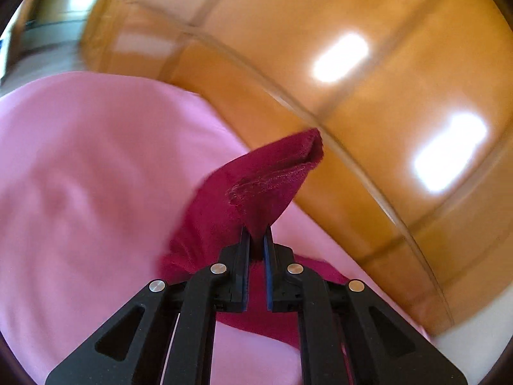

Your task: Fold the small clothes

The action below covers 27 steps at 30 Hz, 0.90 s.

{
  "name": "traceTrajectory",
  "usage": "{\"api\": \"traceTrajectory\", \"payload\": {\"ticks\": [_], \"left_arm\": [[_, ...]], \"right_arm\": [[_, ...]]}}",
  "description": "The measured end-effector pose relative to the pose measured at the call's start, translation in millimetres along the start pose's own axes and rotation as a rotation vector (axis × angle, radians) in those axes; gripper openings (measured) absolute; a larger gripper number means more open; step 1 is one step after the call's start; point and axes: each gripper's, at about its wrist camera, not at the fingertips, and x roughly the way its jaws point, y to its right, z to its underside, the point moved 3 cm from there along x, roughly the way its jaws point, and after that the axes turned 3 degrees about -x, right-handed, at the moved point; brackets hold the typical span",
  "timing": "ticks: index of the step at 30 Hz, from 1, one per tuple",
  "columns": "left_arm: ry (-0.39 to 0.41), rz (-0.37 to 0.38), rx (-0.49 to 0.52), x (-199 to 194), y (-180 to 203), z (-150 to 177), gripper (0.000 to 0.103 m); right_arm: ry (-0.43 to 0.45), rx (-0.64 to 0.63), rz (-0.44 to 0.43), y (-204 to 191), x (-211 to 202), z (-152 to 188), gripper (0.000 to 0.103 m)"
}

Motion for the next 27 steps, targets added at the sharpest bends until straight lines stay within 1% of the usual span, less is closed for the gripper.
{"api": "traceTrajectory", "payload": {"ticks": [1, 2, 4, 7, 10, 11, 13, 14, 15, 16, 17, 18, 19, 20, 22, 24, 25, 27], "left_arm": [[-0.013, 0.021, 0.017, 3.5, 13.4, 8.1, 0.006], [-0.039, 0.058, 0.045, 10.4, 36.0, 23.6, 0.006], [-0.075, 0.087, 0.081, 20.0, 60.6, 44.0, 0.006], [-0.17, 0.144, 0.131, 43.6, 102.9, 90.4, 0.006], [-0.246, 0.158, 0.189, 61.5, 130.6, 131.2, 0.006], [-0.281, 0.15, 0.225, 69.5, 139.8, 148.4, 0.006], [-0.323, 0.132, 0.275, 79.1, 148.2, 169.4, 0.009], [-0.335, 0.128, 0.301, 80.4, 150.9, 177.4, 0.02], [-0.344, 0.129, 0.319, 81.8, 151.8, 181.9, 0.027], [-0.345, 0.135, 0.322, 74.7, 151.2, 188.3, 0.041], [-0.337, 0.148, 0.321, 69.5, 147.3, 190.3, 0.047], [-0.328, 0.148, 0.328, 65.9, 145.0, 189.8, 0.047], [-0.317, 0.145, 0.339, 60.7, 139.6, 188.4, 0.047], [-0.298, 0.142, 0.344, 50.9, 132.8, 187.4, 0.047], [-0.272, 0.122, 0.328, 42.8, 124.7, 180.2, 0.047], [-0.241, 0.068, 0.299, 31.6, 104.0, 174.5, 0.047], [-0.23, 0.04, 0.285, 31.3, 97.6, 171.2, 0.047], [-0.213, -0.026, 0.246, 26.0, 78.0, 167.5, 0.047]], "right_arm": [[0.001, 0.0, 0.0, 0.1, 0.0, -0.2, 0.085], [0.001, 0.0, 0.0, 0.1, -0.1, -0.1, 0.085], [0.001, 0.002, -0.003, 0.1, -0.2, -0.3, 0.085], [0.003, 0.007, -0.008, 0.3, -0.4, -0.8, 0.085], [0.004, 0.013, -0.012, 0.5, -1.0, -0.5, 0.085], [0.004, 0.015, -0.013, 0.7, -1.0, -0.7, 0.085], [0.005, 0.02, -0.017, 1.3, -2.0, -2.0, 0.085], [0.006, 0.022, -0.022, 1.8, -3.2, -2.9, 0.085], [0.007, 0.027, -0.024, 1.5, -4.9, -3.3, 0.083], [0.01, 0.036, -0.032, 2.0, -7.3, -4.9, 0.083], [0.012, 0.051, -0.043, 2.2, -9.8, -7.0, 0.081], [0.017, 0.072, -0.063, 2.0, -12.8, -9.8, 0.074], [0.027, 0.104, -0.111, 0.1, -17.5, -14.6, 0.071], [0.036, 0.13, -0.162, -4.1, -21.6, -20.2, 0.065], [0.06, 0.161, -0.265, -21.0, -29.4, -34.9, 0.064], [0.066, 0.162, -0.347, -41.9, -31.1, -48.3, 0.063], [0.056, 0.159, -0.397, -58.0, -28.1, -56.9, 0.063], [0.026, 0.146, -0.451, -83.5, -17.3, -68.5, 0.063]]}}
